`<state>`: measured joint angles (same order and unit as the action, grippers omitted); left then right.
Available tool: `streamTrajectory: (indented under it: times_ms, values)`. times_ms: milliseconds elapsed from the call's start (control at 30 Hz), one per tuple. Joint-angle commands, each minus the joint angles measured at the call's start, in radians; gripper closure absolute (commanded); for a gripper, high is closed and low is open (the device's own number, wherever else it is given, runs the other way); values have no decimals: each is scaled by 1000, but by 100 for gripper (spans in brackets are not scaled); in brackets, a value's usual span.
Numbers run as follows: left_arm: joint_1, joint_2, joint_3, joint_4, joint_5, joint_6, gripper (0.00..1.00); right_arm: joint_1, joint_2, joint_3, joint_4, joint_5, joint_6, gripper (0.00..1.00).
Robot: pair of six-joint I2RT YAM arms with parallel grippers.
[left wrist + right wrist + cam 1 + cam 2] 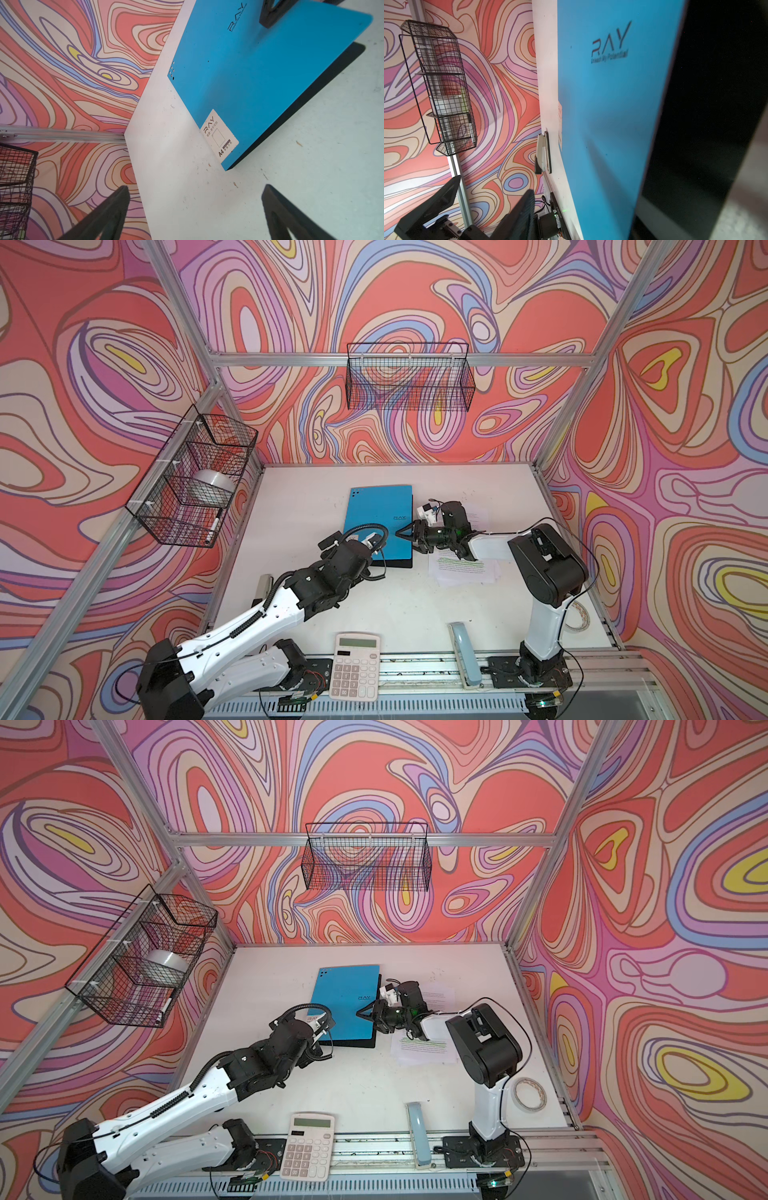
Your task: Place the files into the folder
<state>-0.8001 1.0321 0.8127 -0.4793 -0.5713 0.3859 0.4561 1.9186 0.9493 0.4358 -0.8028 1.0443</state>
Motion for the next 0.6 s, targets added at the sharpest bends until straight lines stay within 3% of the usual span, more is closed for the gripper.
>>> streamTrajectory:
  times_ms: [0, 200, 367, 567]
  values:
    - [59, 46, 148, -177, 90, -128, 0, 22, -38, 17, -6, 12, -28, 42]
    - [172, 206, 479, -316, 236, -227, 0, 72, -48, 119, -190, 50, -149, 45]
    - [228, 333, 698, -400, 320, -308, 0, 120, -46, 206, -316, 138, -227, 61]
    - [271, 410, 807, -474, 395, -365, 0, 134, -73, 218, -373, 205, -269, 79]
